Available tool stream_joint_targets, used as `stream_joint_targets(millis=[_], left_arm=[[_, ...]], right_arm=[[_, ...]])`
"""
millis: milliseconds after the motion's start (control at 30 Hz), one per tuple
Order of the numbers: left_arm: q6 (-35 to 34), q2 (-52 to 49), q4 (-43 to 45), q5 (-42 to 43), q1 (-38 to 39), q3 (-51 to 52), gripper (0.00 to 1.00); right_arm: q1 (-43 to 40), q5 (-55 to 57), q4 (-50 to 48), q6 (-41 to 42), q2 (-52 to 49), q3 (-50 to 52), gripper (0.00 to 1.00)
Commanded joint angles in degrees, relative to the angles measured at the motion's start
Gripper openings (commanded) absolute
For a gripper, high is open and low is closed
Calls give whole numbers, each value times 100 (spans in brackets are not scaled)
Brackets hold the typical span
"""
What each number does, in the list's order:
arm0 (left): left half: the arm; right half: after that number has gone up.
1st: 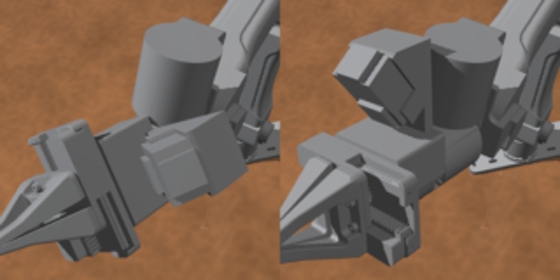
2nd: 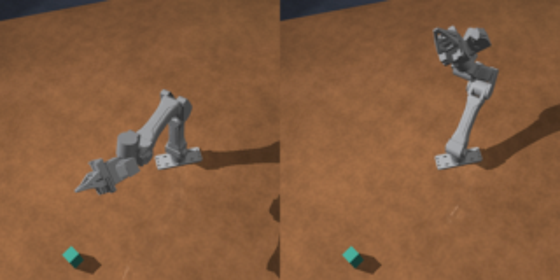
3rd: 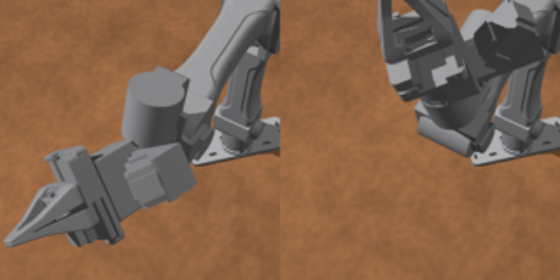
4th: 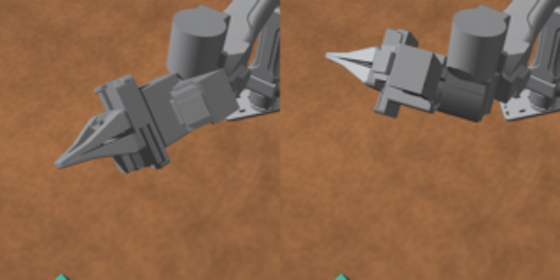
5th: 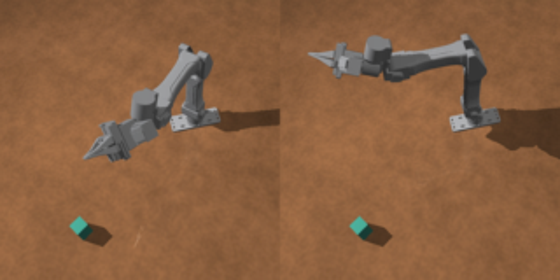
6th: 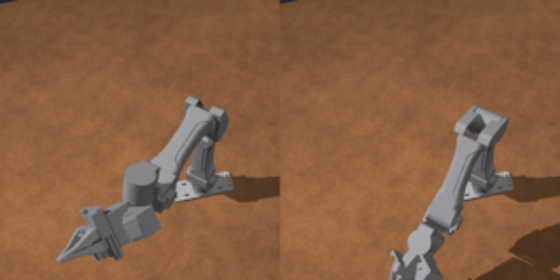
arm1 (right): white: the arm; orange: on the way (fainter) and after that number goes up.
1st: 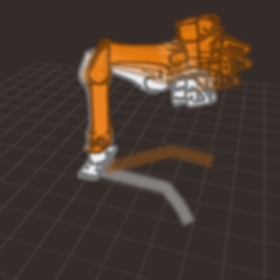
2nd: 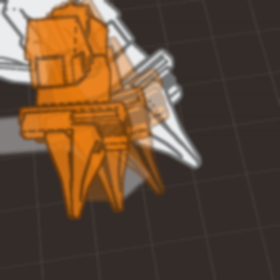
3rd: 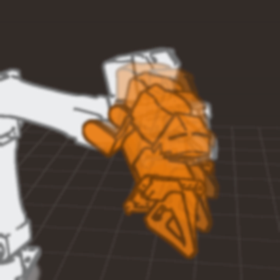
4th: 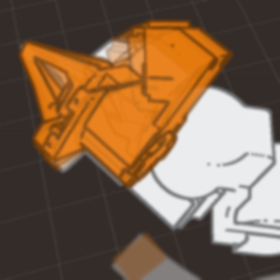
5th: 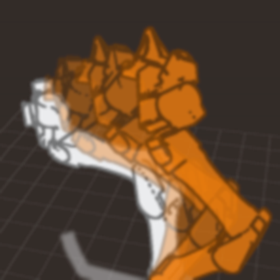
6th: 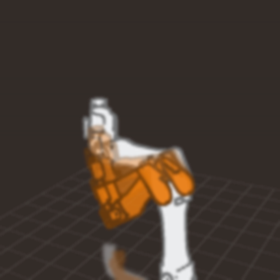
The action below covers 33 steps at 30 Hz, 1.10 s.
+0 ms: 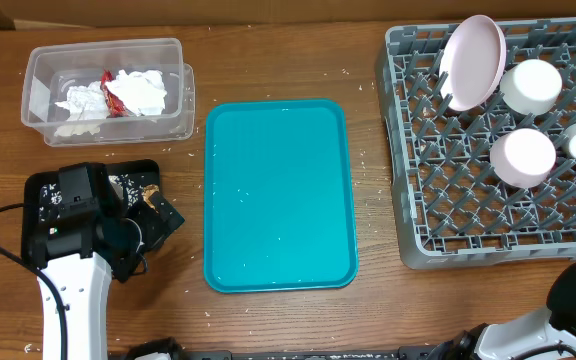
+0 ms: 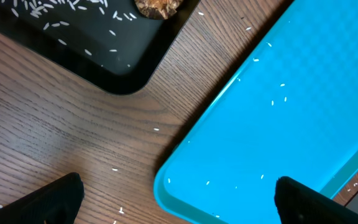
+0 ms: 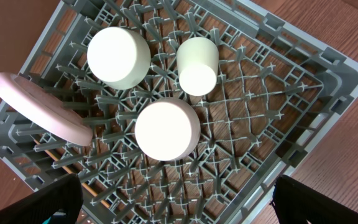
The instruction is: Sort waste into correct bins and load items into the dishwasher
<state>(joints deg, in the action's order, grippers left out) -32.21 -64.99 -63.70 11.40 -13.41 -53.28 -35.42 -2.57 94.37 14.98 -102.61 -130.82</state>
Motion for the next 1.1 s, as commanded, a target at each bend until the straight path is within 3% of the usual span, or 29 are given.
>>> stream_joint_targets(millis=[0,267,400,467,567,600,633,733,833,1067], left_arm=[[-166,-66,11,17,28,46,100],[103,-66,-378,39,28,48,100],[225,-81,168,92,55,57,100],[824,-90,647,199,162,72,100],[2498,-109,1703,758,584,168,100],[3663,-90,2312,1119,911,280,100],[4328,-68,2636,1259,1115,374,100],[5421,87,3403,1290,1563,748,100],[5796,417,3963,1259,1759,1333,100],[5792,1029,4568,1285,1755,2677,100]], right_arm=[[0,9,-13,4,37,-66,100],[0,7,-13,4,37,-66,100],[0,9,-13,4,37,-66,100],[0,7,-13,4,37,-66,100],[0,7,-13,4,37,-66,100],[0,9,-13,4,37,-66,100],[0,9,-13,4,37,-66,100],[0,7,-13,4,37,-66,100],[0,7,-13,4,37,-66,100],[0,7,-13,4,37,-66,100]])
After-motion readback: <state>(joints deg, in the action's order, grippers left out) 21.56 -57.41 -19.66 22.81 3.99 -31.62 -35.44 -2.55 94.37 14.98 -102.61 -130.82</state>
